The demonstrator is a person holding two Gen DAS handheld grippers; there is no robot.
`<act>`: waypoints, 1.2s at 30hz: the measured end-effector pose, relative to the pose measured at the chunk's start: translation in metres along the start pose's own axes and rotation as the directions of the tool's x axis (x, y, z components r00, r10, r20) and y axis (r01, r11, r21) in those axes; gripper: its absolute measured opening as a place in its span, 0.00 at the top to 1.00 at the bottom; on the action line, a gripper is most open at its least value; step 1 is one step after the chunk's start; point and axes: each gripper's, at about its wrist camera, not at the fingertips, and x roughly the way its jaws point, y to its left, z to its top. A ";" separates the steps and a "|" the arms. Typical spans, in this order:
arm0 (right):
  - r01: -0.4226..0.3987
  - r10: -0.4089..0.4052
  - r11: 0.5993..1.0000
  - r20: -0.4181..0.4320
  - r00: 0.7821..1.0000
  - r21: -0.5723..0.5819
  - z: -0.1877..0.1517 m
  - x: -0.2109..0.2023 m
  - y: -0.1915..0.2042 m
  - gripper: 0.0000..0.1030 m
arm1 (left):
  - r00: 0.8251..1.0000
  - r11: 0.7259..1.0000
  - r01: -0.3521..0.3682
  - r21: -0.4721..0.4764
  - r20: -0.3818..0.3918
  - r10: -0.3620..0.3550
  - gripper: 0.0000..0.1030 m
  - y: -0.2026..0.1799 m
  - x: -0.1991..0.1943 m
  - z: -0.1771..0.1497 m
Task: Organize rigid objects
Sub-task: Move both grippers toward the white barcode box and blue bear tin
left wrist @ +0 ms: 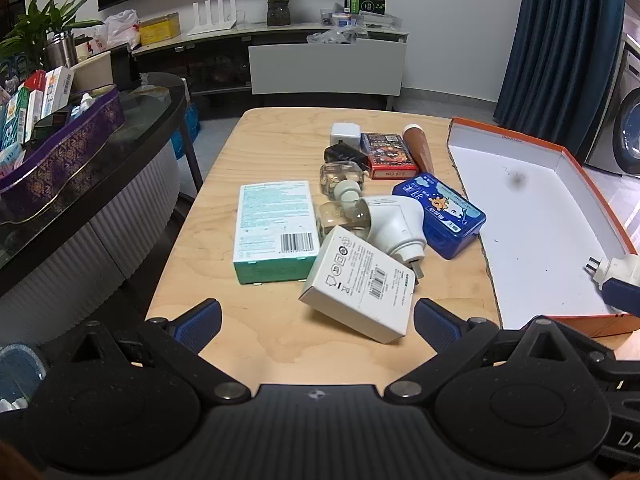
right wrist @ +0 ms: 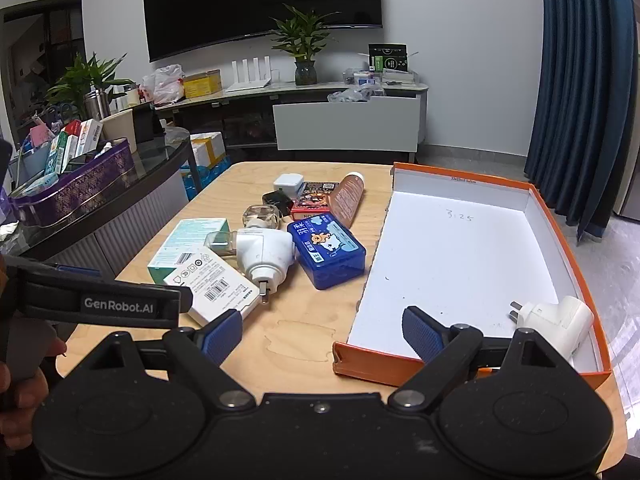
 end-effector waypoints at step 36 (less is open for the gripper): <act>0.020 -0.019 0.999 -0.027 0.999 0.043 -0.003 0.009 -0.013 0.01 | 0.998 0.984 -0.055 0.167 0.005 0.055 0.00 -0.036 0.026 -0.003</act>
